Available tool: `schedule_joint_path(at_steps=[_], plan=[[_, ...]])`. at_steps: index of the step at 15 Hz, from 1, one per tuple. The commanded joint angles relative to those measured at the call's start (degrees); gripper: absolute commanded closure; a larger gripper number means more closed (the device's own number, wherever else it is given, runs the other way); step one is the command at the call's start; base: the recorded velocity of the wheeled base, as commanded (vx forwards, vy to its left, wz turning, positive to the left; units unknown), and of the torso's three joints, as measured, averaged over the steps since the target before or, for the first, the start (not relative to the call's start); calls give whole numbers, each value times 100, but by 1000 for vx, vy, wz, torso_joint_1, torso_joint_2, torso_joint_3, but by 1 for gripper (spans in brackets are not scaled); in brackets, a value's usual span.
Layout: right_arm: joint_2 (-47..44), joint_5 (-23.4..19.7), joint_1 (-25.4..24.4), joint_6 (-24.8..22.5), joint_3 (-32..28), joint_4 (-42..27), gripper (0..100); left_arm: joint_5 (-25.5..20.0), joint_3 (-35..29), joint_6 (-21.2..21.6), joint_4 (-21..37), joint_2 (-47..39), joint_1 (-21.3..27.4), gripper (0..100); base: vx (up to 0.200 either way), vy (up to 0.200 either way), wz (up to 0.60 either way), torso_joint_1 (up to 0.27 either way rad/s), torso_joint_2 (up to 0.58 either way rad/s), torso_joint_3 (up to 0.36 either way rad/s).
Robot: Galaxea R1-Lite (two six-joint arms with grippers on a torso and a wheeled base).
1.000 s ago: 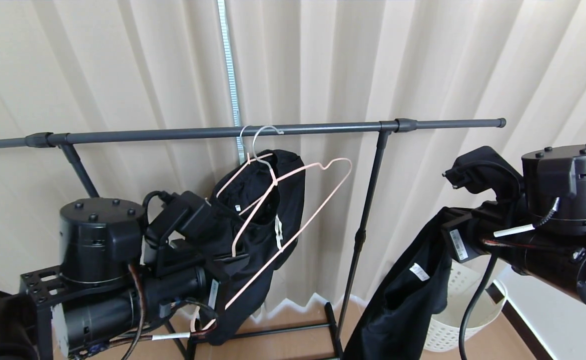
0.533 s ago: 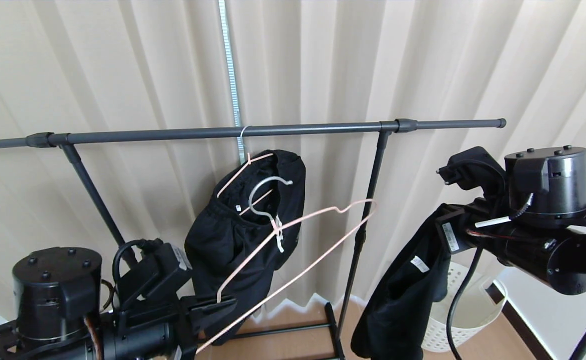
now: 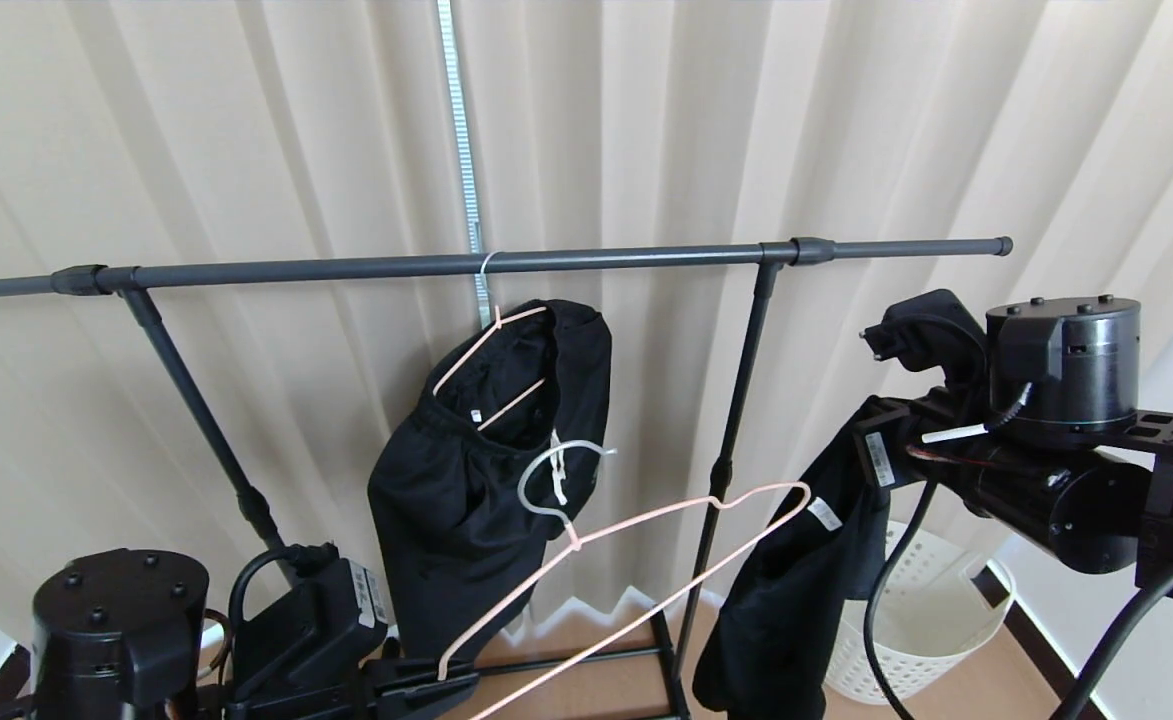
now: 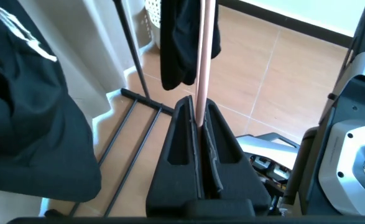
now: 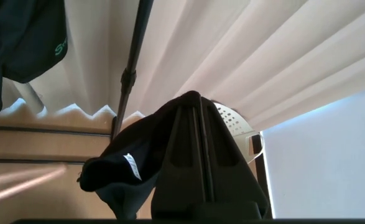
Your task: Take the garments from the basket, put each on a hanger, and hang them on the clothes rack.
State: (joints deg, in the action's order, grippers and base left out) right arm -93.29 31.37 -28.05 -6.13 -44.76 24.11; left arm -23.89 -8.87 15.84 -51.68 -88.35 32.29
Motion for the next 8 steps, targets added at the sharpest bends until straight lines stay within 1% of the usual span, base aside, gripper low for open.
schedule_joint_path(at_steps=[1, 3, 4, 6, 8], plan=[[-22, 1, -34, 33, 12, 6, 100, 8, -150, -28, -9, -227, 93, 100, 0, 0, 0, 0, 0, 0], [13, 1, -201, 86, 38, 6, 100, 8, -202, -125, -9, -306, 102, 100, 0, 0, 0, 0, 0, 0], [-5, 1, -280, 112, 47, 6, 100, 8, -220, -212, -9, -297, 207, 100, 0, 0, 0, 0, 0, 0], [-31, 1, -359, 147, 64, 14, 100, 16, -238, -327, -9, -280, 295, 100, 0, 0, 0, 0, 0, 0], [-40, 1, -421, 191, 73, 14, 100, 16, -238, -353, -18, -280, 304, 100, 0, 0, 0, 0, 0, 0]])
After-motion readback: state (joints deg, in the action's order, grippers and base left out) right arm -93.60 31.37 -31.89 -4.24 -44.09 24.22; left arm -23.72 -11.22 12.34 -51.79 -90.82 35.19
